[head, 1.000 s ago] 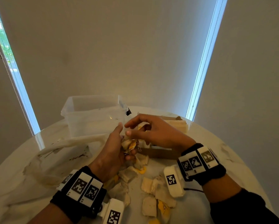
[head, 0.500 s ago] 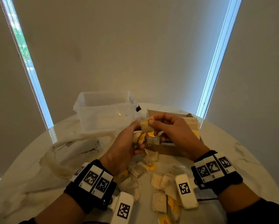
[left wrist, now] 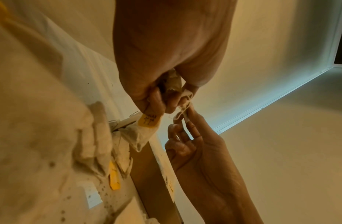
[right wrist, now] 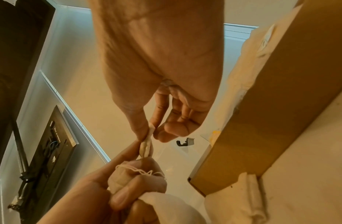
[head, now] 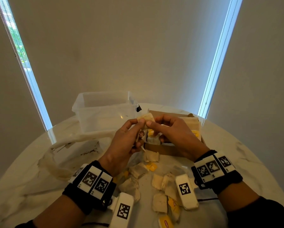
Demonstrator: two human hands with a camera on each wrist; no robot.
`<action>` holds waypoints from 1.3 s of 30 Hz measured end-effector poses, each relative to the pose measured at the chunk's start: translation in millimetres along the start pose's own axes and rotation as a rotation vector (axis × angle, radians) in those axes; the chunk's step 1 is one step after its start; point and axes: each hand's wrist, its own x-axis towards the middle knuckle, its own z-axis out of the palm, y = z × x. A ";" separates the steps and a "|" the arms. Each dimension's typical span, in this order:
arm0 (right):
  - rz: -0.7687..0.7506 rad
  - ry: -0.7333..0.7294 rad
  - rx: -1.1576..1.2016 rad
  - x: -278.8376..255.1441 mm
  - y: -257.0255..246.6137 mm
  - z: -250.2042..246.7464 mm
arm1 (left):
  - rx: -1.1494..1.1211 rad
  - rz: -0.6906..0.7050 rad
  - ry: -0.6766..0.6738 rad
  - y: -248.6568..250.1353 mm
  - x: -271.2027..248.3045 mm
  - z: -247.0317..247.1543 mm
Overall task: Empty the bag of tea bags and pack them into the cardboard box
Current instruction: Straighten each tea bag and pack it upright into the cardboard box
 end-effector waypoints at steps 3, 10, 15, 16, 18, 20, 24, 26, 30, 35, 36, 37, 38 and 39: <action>0.012 0.045 0.025 2.2 1.1 -4.2 | 0.012 -0.029 -0.003 -2.0 2.7 -0.5; 0.062 0.088 -0.018 5.5 -0.2 -11.7 | 0.077 -0.104 0.022 -2.3 1.4 0.0; 0.149 0.004 -0.403 16.7 3.2 -32.1 | 0.123 -0.180 0.015 0.0 -1.1 1.5; 0.164 -0.037 -0.444 18.1 3.7 -31.0 | 0.131 -0.196 0.015 -0.3 -1.5 1.6; 0.159 -0.094 -0.513 19.9 2.5 -25.2 | 0.141 -0.220 0.021 -0.9 -1.3 1.1; 0.167 -0.123 -0.545 22.3 0.2 -21.3 | 0.137 -0.238 0.024 -0.6 -1.0 0.9; 0.226 -0.176 -0.595 29.4 -0.7 -19.7 | 0.122 -0.279 0.019 0.2 -1.5 2.5; 0.246 -0.194 -0.614 32.7 0.1 -19.2 | 0.126 -0.319 0.006 0.5 -2.1 2.8; 0.225 -0.211 -0.706 38.1 0.5 -16.3 | 0.129 -0.361 -0.022 0.6 -2.1 3.7; 0.168 -0.235 -0.818 37.9 -1.1 -10.0 | 0.125 -0.366 -0.009 2.1 -3.3 5.4; 0.145 -0.211 -0.826 37.3 -1.5 -9.3 | 0.120 -0.366 -0.006 2.1 -3.5 5.5; 0.121 -0.178 -0.821 36.4 -2.8 -9.9 | 0.116 -0.365 -0.004 2.1 -3.6 5.8; 0.096 -0.144 -0.815 35.8 -5.0 -11.9 | 0.112 -0.365 -0.003 2.3 -3.8 6.2; 0.073 -0.123 -0.812 35.9 -8.2 -14.8 | 0.107 -0.364 0.000 2.0 -3.4 6.3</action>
